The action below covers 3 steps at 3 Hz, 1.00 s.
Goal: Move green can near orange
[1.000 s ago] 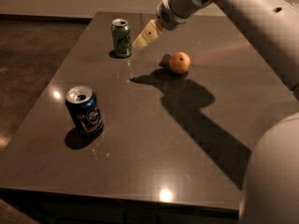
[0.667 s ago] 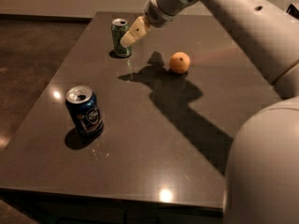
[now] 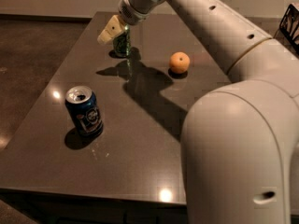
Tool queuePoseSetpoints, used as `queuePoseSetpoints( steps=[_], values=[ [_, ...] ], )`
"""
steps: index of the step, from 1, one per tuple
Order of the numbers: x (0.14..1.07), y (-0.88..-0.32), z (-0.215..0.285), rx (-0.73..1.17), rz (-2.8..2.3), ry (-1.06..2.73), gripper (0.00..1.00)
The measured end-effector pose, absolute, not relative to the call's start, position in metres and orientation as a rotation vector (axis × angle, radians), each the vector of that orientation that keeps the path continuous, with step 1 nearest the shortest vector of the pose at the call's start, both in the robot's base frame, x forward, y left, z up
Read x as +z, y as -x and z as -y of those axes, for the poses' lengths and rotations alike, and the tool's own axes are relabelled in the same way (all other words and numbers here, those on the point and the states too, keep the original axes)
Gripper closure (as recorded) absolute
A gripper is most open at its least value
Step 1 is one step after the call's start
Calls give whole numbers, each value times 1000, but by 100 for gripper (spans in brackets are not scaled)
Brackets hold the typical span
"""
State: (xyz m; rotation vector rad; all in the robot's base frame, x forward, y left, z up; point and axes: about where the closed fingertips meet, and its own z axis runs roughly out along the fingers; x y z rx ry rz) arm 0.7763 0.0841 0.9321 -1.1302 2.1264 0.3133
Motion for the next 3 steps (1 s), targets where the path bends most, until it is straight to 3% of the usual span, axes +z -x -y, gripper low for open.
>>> queuePoseSetpoints(
  steps=[3],
  values=[
    [916, -809, -80, 246, -2191, 1049, 0]
  ],
)
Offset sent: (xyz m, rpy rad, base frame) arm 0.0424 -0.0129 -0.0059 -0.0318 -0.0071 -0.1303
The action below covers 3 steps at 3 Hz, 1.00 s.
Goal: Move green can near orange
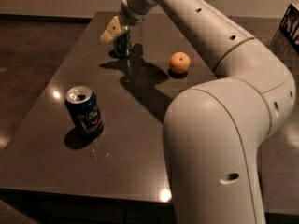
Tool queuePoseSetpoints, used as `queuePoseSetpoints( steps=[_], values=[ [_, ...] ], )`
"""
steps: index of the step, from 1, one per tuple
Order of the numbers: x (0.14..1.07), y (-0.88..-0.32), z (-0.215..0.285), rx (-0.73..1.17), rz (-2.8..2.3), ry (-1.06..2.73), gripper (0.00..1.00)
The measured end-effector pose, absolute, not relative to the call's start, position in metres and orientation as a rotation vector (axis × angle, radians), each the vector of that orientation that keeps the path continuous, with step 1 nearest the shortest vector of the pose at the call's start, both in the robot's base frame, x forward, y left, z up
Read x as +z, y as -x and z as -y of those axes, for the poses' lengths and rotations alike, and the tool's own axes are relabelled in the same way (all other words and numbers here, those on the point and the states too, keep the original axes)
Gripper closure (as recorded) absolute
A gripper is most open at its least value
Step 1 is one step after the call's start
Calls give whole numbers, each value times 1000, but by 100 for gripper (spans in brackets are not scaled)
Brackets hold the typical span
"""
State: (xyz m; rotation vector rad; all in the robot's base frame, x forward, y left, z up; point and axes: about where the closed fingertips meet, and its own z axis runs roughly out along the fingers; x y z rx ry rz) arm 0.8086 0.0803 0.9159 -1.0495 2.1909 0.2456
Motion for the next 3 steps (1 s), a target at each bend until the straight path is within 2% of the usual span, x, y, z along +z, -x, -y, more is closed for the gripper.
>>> queuePoseSetpoints(
  steps=[1, 2, 3],
  values=[
    [912, -811, -81, 265, -2194, 1058, 18],
    [915, -808, -85, 305, -2184, 1071, 43],
    [929, -799, -81, 347, -2155, 1081, 73]
  ],
)
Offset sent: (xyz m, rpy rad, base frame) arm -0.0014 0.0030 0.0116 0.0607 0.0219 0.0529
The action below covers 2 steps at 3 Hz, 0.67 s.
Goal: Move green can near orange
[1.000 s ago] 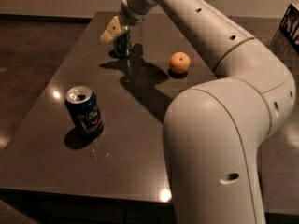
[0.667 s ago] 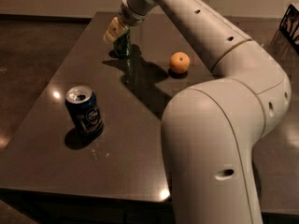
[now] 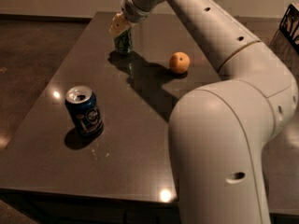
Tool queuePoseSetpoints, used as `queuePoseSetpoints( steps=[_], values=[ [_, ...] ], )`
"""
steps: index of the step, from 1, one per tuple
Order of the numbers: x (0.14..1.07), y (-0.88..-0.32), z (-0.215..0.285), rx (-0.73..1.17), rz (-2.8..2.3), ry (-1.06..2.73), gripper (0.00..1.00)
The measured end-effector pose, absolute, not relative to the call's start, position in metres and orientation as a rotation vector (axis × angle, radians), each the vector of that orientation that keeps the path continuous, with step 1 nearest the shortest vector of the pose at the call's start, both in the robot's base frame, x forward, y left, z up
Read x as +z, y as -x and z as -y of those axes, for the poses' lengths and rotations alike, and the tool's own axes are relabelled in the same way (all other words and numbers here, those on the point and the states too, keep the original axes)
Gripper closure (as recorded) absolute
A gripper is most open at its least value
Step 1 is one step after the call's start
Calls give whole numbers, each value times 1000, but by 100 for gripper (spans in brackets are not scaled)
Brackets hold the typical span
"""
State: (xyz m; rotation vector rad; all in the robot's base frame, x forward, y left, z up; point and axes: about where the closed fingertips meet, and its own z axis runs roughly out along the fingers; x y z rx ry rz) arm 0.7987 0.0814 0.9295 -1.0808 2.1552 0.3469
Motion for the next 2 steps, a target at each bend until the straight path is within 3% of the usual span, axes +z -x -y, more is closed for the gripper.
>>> queuePoseSetpoints(
  steps=[1, 2],
  values=[
    [943, -784, -48, 352, -2148, 1049, 96],
    [944, -766, -12, 331, -2151, 1043, 100]
  ],
)
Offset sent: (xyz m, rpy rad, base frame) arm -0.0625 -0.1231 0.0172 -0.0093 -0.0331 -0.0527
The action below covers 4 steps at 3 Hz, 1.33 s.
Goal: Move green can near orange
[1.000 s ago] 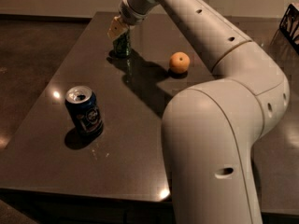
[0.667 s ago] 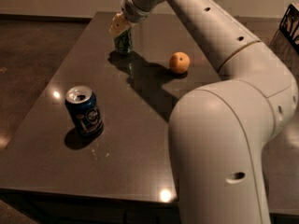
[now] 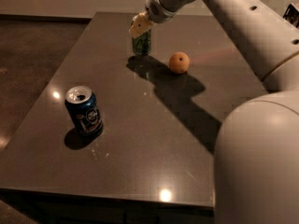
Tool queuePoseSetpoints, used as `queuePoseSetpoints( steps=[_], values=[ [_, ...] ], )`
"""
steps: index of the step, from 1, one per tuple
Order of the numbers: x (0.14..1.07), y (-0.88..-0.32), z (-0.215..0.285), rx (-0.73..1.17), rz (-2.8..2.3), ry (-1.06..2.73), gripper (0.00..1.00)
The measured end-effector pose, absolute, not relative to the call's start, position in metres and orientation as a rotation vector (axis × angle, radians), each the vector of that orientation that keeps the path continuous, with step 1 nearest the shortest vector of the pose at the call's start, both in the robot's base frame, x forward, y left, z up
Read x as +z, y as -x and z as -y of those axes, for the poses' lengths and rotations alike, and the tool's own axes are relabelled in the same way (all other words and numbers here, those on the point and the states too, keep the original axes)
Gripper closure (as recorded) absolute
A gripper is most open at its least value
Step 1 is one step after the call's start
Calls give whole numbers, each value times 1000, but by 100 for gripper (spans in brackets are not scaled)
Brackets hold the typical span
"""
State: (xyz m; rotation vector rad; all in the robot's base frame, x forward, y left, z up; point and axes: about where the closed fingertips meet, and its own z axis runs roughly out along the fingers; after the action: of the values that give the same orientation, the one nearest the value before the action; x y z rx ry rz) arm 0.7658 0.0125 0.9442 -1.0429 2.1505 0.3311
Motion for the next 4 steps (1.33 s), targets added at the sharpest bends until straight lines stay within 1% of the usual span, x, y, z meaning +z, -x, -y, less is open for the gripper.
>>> queuePoseSetpoints(
  steps=[1, 2, 3, 4],
  values=[
    [937, -755, 13, 328, -2159, 1040, 100],
    [931, -747, 33, 322, -2168, 1038, 89],
    [927, -744, 44, 313, -2176, 1033, 73],
    [924, -742, 50, 314, -2175, 1033, 50]
  ],
)
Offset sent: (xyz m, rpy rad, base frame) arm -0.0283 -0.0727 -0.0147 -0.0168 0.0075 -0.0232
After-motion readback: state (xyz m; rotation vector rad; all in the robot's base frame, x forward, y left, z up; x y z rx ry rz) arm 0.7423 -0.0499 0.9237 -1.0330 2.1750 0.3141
